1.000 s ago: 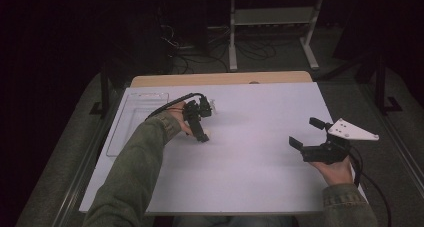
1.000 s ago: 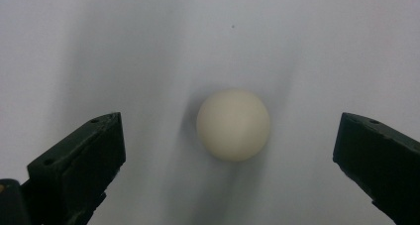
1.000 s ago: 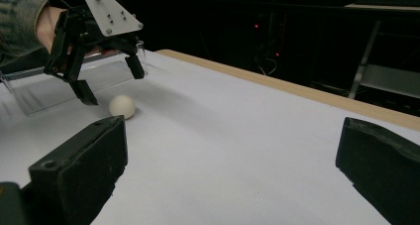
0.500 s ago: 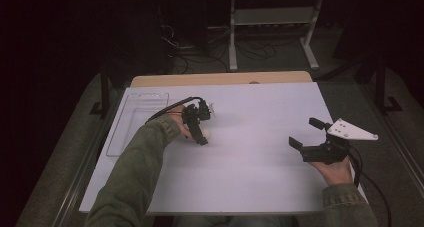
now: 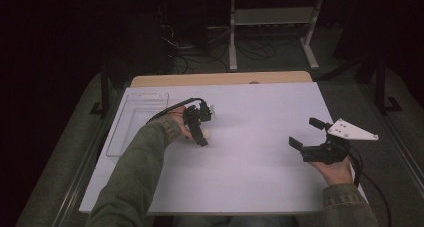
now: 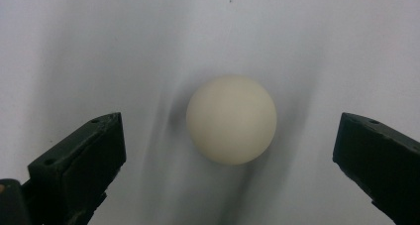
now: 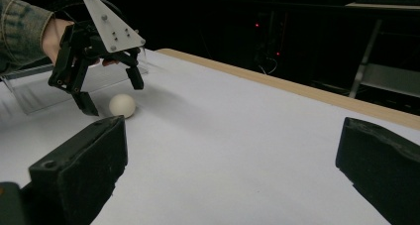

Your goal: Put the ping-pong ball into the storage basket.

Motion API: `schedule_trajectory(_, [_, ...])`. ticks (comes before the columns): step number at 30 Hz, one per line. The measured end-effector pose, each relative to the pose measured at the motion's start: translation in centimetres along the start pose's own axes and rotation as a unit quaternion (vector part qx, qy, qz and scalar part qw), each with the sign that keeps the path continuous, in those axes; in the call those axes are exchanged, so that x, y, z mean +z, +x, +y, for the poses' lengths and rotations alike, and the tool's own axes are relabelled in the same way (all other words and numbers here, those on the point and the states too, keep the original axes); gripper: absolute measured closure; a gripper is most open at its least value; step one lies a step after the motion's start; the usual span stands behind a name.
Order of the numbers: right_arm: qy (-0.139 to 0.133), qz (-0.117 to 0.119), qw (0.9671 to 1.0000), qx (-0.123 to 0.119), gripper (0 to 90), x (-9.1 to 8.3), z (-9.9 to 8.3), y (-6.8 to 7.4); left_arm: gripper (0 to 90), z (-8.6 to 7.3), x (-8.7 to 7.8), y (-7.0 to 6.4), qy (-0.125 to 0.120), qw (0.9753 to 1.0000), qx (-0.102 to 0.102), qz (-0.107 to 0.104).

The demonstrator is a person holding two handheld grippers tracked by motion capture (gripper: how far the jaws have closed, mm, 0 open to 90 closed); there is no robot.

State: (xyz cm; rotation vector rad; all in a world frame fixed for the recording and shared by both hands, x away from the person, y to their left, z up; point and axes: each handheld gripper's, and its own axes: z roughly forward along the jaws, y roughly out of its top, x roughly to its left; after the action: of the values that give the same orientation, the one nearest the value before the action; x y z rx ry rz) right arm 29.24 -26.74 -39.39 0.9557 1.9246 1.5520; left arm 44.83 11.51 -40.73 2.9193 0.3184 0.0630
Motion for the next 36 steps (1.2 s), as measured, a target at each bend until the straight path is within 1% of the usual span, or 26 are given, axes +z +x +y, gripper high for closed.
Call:
schedule_trajectory(3, [0.001,0.001,1.0000,-0.001,0.0,0.03,-0.01,0.01,0.8,-0.08,-0.07,0.08,0.005,1.0000,-0.001,0.000])
schedule_trajectory(6, [0.001,0.000,1.0000,-0.001,0.0,0.05,-0.01,0.00,3.2,-0.13,-0.14,0.12,0.004,1.0000,-0.005,-0.002])
schedule_trajectory(12, [0.001,0.001,1.0000,-0.001,0.0,0.05,-0.01,0.00,7.2,-0.28,-0.04,0.25,0.015,0.9999,-0.002,-0.005])
schedule_trajectory(17, [0.001,0.001,1.0000,-0.002,0.0,0.10,-0.03,0.00,14.1,-0.27,-0.10,0.21,0.018,0.9998,0.012,0.000])
schedule_trajectory(22, [0.003,0.002,1.0000,-0.002,0.0,0.16,-0.05,0.02,17.8,-0.08,-0.17,0.05,0.021,0.9994,0.028,0.002])
schedule_trajectory(25, [0.003,0.003,1.0000,-0.002,0.0,0.17,-0.05,0.03,19.5,0.06,-0.10,-0.01,0.027,0.9988,0.040,0.005])
schedule_trajectory(28, [0.003,0.003,1.0000,-0.002,0.0,0.17,-0.06,0.03,22.1,0.22,-0.11,-0.13,0.025,0.9987,0.045,0.006])
schedule_trajectory(36, [0.003,0.003,1.0000,-0.002,0.0,0.16,-0.07,0.02,28.2,0.68,0.00,-0.36,0.034,0.9971,0.068,0.010])
